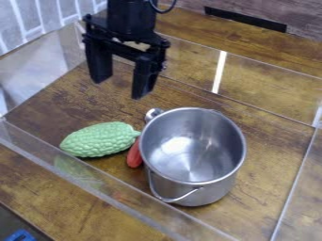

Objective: Move the pink spoon to the left

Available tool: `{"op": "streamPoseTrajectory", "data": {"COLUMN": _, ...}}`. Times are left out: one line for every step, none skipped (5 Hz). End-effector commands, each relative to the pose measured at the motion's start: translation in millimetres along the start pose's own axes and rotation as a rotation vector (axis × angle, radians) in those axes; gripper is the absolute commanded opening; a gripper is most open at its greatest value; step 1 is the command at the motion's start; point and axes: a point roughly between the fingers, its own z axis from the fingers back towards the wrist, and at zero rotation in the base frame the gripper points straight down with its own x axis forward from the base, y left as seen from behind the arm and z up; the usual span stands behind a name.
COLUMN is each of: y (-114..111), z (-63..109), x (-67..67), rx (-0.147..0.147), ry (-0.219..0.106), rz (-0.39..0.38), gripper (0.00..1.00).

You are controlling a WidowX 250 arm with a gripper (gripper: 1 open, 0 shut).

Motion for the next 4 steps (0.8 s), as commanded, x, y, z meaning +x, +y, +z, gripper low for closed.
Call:
{"op": "streamPoseTrajectory", "data": {"y": 11, "z": 16.6, "x": -5.5, "rx": 0.0, "ry": -0.059, "rz": 0.023, "gripper": 1.0}}
{"op": "streamPoseTrajectory", "data": {"y": 5, "z": 17.3, "x": -7.5, "rx": -0.018, "ry": -0.06, "rz": 0.021, "gripper": 1.0}}
{"op": "streamPoseTrajectory", "data": {"y": -1, "z": 20.4, "x": -8.7, "rx": -0.027, "ry": -0.066, "rz": 0.013, "gripper": 1.0}}
{"op": "streamPoseTrajectory", "data": {"y": -4, "z": 19.3, "x": -8.2, "rx": -0.036, "ry": -0.063, "rz": 0.011, "gripper": 1.0}}
